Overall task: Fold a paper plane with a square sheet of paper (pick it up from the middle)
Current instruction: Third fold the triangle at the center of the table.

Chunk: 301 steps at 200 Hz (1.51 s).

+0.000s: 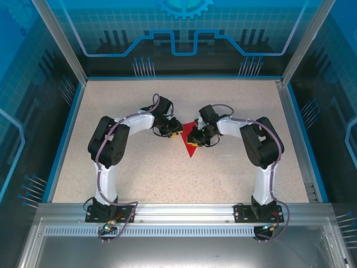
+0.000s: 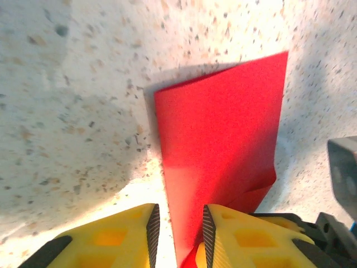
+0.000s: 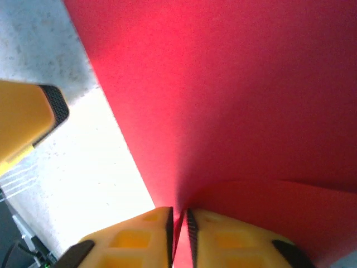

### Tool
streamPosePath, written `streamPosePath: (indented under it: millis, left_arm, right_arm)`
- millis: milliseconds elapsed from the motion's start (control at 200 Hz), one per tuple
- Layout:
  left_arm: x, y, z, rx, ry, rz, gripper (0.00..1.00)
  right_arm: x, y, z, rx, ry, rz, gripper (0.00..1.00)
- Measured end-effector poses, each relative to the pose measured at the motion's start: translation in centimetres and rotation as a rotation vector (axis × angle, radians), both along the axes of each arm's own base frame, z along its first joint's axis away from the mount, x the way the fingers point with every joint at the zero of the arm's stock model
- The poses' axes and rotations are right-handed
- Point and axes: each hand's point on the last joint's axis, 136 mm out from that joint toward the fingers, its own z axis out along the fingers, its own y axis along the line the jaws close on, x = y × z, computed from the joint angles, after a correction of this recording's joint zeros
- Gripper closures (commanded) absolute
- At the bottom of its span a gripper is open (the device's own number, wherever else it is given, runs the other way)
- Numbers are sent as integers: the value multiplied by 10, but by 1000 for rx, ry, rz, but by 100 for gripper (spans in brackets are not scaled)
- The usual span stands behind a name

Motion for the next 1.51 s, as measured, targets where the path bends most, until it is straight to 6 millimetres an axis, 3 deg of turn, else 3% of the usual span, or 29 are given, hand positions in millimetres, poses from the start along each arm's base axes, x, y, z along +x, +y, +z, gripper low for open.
streamPosePath:
  millis: [105,430,525,715,965,1260,1506]
  left_arm:
    - [3,4,5,-8,-10,15,70]
    - [2,4,2,-9,-12,16,70]
    - [2,4,2,-10,-12,15,70]
    - [-2,0,2,-32,-5,2,73]
    - [-12,-11,5,-57,0,-33,83]
    - [-39,-39,12,-102,19,-123,95]
    - [-43,-42,11,-102,30,-132,100]
  right_arm:
    - [0,4,2,25,-3,6,65]
    - [0,6,6,73,-19,8,60]
    - [0,6,6,76,-25,7,64]
    - [0,1,2,69,-22,-4,81]
    - [-1,-4,-3,51,-18,-13,100]
    - [-1,-5,-3,48,-16,-15,100]
    - [0,-5,-3,46,-12,-14,100]
